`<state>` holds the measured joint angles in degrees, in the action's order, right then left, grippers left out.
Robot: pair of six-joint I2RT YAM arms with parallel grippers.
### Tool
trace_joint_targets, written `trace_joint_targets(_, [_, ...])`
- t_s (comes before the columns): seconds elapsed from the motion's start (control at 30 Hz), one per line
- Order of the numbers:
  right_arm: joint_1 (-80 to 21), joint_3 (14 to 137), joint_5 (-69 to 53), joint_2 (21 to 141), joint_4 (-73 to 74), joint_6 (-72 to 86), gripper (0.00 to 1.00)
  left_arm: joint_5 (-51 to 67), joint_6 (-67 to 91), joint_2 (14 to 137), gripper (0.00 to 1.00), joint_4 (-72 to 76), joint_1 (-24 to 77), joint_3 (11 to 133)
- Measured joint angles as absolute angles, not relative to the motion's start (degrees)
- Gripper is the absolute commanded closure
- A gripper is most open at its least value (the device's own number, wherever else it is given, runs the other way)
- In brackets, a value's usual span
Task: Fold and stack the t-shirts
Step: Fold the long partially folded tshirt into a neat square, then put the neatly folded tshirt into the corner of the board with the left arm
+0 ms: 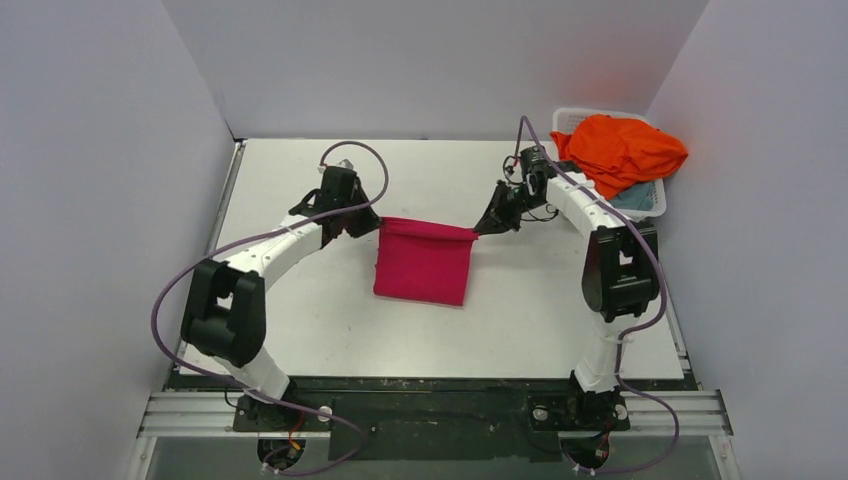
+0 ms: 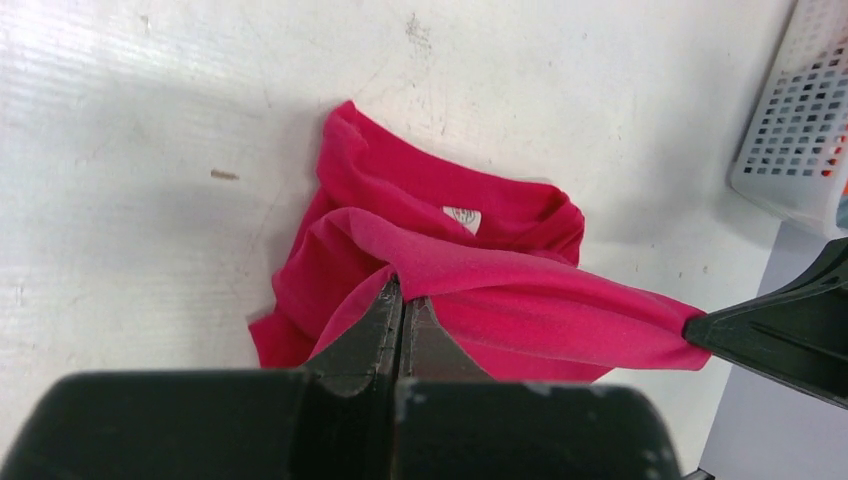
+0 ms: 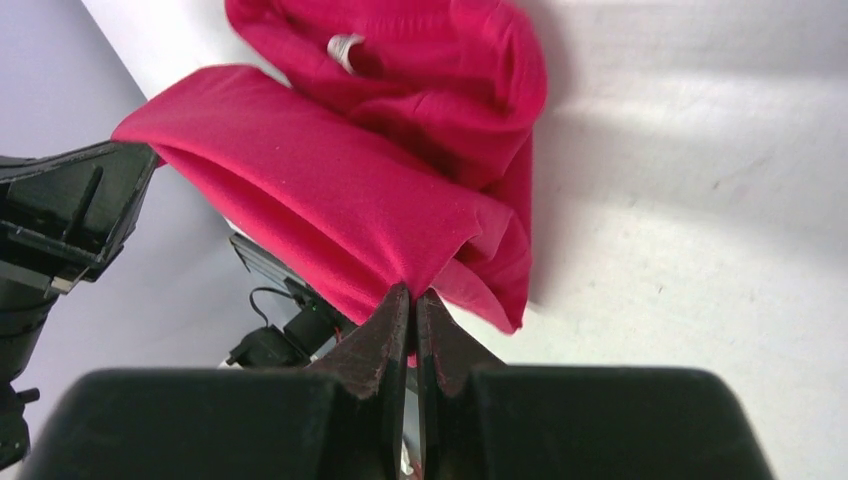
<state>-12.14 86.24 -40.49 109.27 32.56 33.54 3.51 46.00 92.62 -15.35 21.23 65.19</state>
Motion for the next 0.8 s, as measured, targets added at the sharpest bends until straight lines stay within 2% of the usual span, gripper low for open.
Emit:
trace_joint_targets(0.17, [-11.2, 91.2, -40.8, 116.5, 31.8, 34.1, 1.0, 3.7, 45.2, 99.1, 1.0, -15.2, 20.4, 69.4])
trace_joint_targets(0.2, [-11.2, 92.3, -40.8, 117.6, 31.8, 34.2, 0.96, 3.7, 45.2, 100.3, 0.98, -15.2, 20.3, 70.0])
trace_joint_targets(0.23, [-11.1, 93.6, -40.8, 118.9, 31.7, 34.2, 0.78, 3.7, 45.1, 101.2, 0.87, -15.1, 20.2, 70.4])
trace_joint_targets(0.27, [-11.0, 94.9, -40.7, 120.0, 31.5, 34.3, 0.68, 3.7, 45.2, 102.3, 0.8, -15.1, 20.1, 71.0])
trace_joint_targets(0.3, [-10.9, 96.0, -40.3, 120.9, 31.5, 34.6, 0.51, 3.7, 45.0, 103.6, 0.61, -15.1, 19.9, 71.8])
trace_joint_targets(0.33, [-10.7, 97.2, -39.5, 121.8, 31.7, 34.7, 0.44, 3.4, 44.9, 104.9, 0.49, -15.2, 19.8, 72.8])
trace_joint_targets(0.37, [-10.3, 98.5, -38.6, 122.6, 31.7, 34.8, 0.35, 3.1, 44.7, 106.0, 0.28, -15.3, 19.6, 73.7])
trace_joint_targets(0.43, [-9.3, 100.3, -36.0, 123.2, 32.1, 34.5, 0.3, 2.5, 44.5, 107.2, 0.2, -15.7, 19.1, 75.2])
trace_joint_targets(0.6, [-8.0, 99.9, -29.1, 120.7, 32.5, 33.7, 0.28, 1.0, 44.7, 106.0, 0.16, -15.7, 18.5, 77.2])
trace_joint_targets(0.8, [-11.7, 92.0, -25.0, 110.9, 33.1, 31.3, 0.26, 3.5, 44.3, 98.6, 0.14, -13.8, 19.0, 74.3])
